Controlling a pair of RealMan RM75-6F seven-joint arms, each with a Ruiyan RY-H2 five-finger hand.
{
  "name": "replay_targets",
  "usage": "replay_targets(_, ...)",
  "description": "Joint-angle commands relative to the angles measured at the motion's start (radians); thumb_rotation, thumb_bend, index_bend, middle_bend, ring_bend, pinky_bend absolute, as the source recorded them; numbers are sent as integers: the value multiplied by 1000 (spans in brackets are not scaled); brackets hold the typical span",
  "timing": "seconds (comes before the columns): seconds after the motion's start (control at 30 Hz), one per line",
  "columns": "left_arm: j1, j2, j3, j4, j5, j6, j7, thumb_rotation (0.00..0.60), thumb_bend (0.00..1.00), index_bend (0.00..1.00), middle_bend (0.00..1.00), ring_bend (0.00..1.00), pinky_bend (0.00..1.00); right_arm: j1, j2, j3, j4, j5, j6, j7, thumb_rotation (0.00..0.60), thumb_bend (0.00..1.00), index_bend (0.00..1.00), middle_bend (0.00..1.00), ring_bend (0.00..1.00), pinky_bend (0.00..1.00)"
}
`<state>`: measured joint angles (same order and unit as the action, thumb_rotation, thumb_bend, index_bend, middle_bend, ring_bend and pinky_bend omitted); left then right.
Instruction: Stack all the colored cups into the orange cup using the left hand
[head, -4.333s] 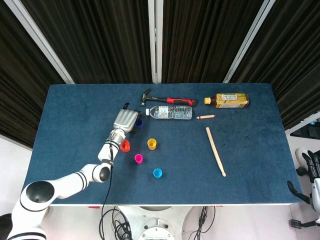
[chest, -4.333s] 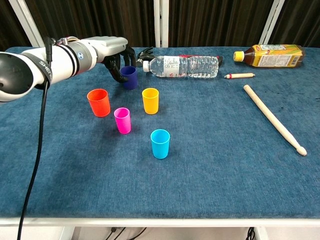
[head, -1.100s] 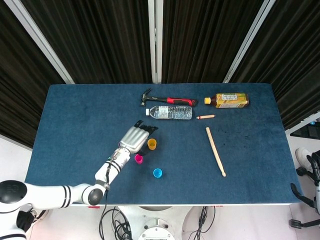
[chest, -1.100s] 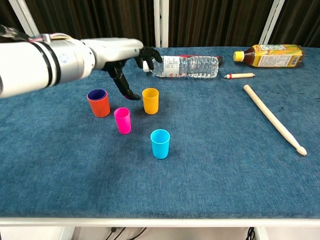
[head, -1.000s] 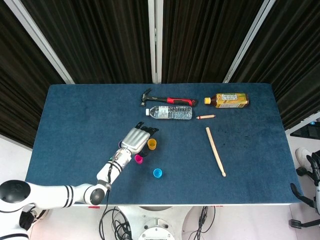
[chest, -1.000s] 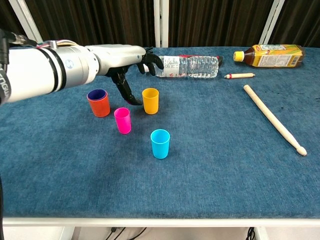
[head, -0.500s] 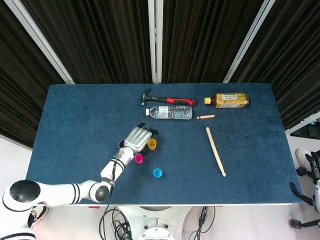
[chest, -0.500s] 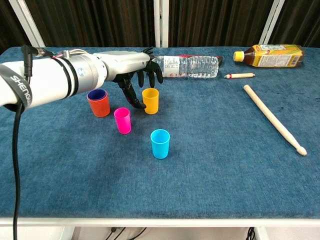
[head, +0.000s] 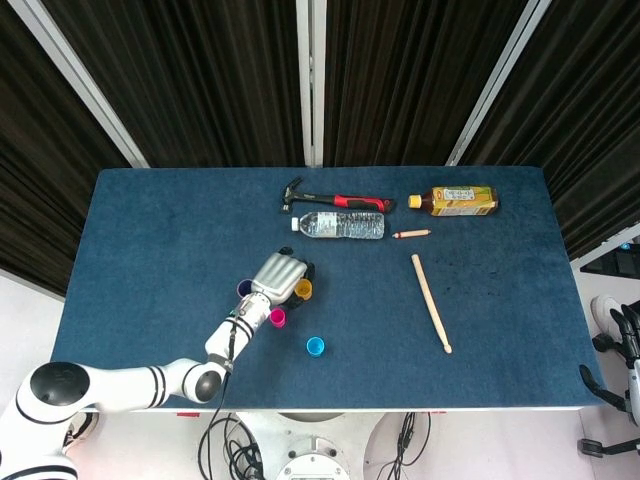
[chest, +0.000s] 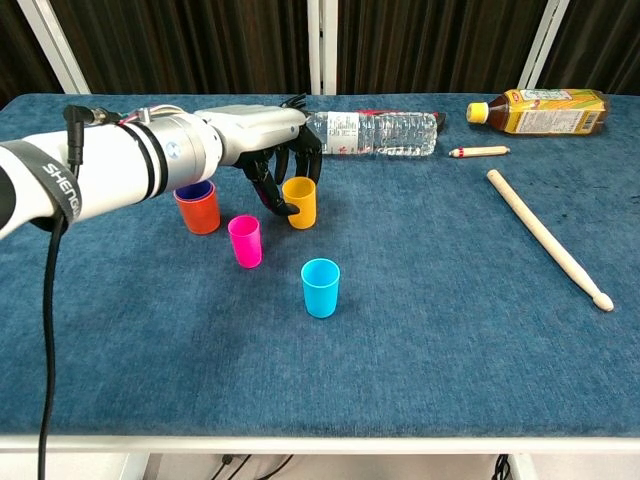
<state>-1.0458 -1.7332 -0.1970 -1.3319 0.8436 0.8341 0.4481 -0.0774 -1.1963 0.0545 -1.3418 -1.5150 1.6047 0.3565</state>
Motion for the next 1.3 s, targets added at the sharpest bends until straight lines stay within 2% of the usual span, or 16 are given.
replay_targets(0.03, 1, -1, -4, 0, 6, 4, -5, 600, 277, 463, 449, 489, 208, -1, 0, 0, 2, 1, 0, 2, 600, 223, 0, 0, 0, 0)
replay_targets(0.2, 5, 14, -11, -22, 26, 20, -7, 600, 290, 477, 461, 505, 212, -1, 0, 2, 5, 2, 2, 5, 600, 223, 0, 0, 0, 0)
replay_targets(0.5, 47, 148, -12, -215, 72, 120, 40, 600, 293, 483, 470, 510, 252, 0, 5, 3, 2, -1, 2, 5, 600, 223, 0, 0, 0, 0)
replay_targets(0.63, 72, 224, 10, -290, 57, 154, 93, 600, 301, 483, 470, 512, 267, 1, 4, 2, 1, -6, 4, 0, 600, 223, 0, 0, 0, 0)
replay_targets(0.83, 112, 293, 48, -366, 26, 177, 119, 600, 305, 484, 470, 512, 273, 4, 4, 1, -3, -11, 6, -5, 600, 223, 0, 0, 0, 0)
replay_targets(1.0, 141, 303, 75, -375, 45, 204, 118, 600, 306, 486, 472, 513, 274, 7, 4, 2, -5, -15, 5, -6, 600, 218, 0, 0, 0, 0)
replay_targets(1.3, 156, 322, 73, -380, 52, 202, 107, 600, 307, 486, 471, 513, 274, 8, 5, 0, -11, -12, 0, -20, 600, 214, 0, 0, 0, 0)
